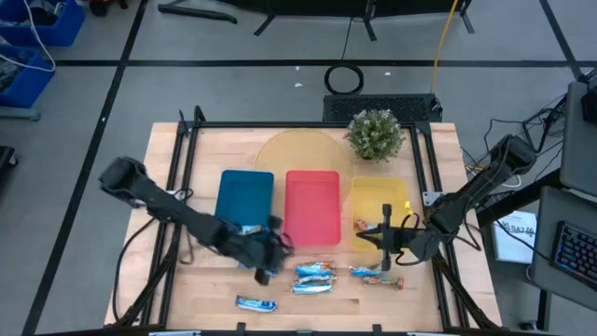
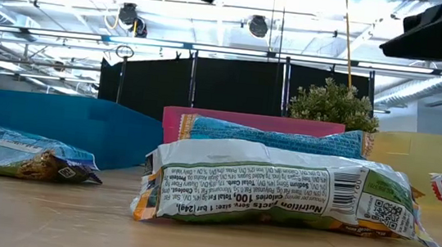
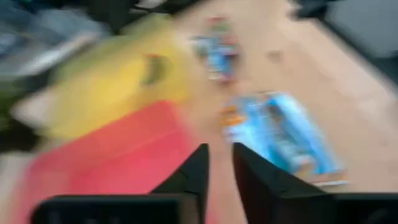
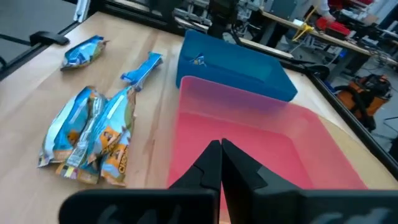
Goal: Pick and place Granola Bars by type
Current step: Put the yellow granola bar into the red bin
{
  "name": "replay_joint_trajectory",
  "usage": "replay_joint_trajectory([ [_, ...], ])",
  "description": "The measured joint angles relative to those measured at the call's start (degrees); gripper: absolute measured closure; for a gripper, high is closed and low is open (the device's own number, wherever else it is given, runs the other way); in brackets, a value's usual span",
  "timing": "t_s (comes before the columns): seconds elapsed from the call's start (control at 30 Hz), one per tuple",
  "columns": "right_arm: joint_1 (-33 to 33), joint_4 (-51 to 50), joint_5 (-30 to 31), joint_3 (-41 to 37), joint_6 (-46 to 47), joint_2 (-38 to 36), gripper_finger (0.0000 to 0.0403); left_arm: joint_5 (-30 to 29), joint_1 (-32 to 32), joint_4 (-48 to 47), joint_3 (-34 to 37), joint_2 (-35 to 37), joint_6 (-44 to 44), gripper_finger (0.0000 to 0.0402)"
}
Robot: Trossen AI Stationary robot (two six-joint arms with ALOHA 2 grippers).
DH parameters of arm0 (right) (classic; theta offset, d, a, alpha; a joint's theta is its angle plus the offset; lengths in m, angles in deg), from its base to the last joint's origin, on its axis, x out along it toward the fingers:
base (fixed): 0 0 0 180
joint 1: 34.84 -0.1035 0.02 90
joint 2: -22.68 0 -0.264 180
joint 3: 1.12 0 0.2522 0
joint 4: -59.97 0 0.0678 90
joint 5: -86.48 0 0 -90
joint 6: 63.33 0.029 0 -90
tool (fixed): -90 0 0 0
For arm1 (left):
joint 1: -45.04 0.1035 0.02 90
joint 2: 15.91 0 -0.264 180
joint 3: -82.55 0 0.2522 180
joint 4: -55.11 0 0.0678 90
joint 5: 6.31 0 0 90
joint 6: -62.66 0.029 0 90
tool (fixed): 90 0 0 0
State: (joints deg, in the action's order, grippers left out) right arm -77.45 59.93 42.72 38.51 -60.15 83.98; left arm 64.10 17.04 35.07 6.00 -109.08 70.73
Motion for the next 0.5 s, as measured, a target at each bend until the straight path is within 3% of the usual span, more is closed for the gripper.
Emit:
replay_joint_trajectory([
  [0.1,-0.3,-0.3,0.0,-1.3,-0.1,-1.5,0.0403,4.9,-0.1,-4.9,-7.1,-6.7,-4.1,0.0259],
  [0.27,-0.2,-0.2,0.0,-1.8,0.0,-3.2,0.0403,6.1,-1.0,-11.3,-15.0,-15.8,-5.4,0.0176],
  [0.5,-0.2,-0.2,0.0,-1.8,-0.9,-3.5,0.0403,4.9,-2.3,-14.8,-17.3,-21.0,-4.9,0.0118],
])
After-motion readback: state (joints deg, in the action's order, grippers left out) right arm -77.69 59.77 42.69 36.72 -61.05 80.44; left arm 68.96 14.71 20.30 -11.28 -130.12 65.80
